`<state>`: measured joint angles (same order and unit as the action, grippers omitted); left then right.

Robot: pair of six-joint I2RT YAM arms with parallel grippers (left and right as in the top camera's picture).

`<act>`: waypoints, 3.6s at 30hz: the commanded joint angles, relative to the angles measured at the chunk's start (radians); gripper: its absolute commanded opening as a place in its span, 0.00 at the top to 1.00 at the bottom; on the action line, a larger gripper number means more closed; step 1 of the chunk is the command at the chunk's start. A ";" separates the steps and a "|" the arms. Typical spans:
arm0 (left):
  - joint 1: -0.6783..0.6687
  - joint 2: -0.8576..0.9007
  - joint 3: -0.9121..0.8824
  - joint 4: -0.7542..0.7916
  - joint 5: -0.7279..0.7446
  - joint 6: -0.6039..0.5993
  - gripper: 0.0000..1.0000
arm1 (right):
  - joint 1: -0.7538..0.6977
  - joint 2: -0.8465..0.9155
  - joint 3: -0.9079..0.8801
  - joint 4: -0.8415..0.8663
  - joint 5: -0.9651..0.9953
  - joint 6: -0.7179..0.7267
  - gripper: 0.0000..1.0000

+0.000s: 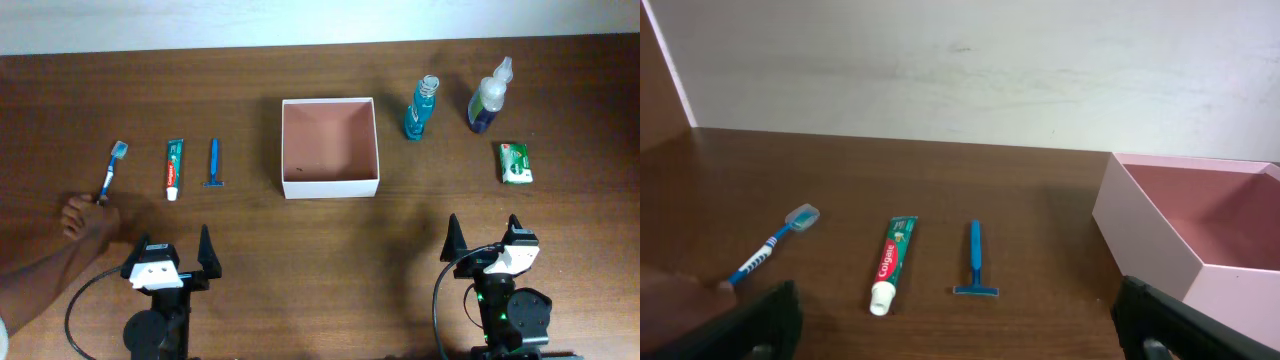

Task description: Pack container

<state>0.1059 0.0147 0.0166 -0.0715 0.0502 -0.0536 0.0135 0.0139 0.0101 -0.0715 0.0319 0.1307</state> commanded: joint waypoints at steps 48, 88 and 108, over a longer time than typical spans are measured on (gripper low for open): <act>0.000 -0.010 -0.008 -0.002 0.014 -0.010 0.01 | -0.005 -0.006 -0.005 -0.008 -0.002 -0.003 0.02; 0.000 -0.010 -0.008 -0.009 -0.025 -0.009 0.01 | -0.005 -0.006 -0.005 -0.008 -0.002 -0.003 0.02; 0.000 -0.010 -0.008 -0.011 -0.065 -0.010 0.01 | -0.005 -0.006 -0.005 -0.004 -0.002 0.001 0.01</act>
<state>0.1059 0.0147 0.0166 -0.0807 -0.0044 -0.0536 0.0135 0.0139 0.0101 -0.0700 0.0319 0.1307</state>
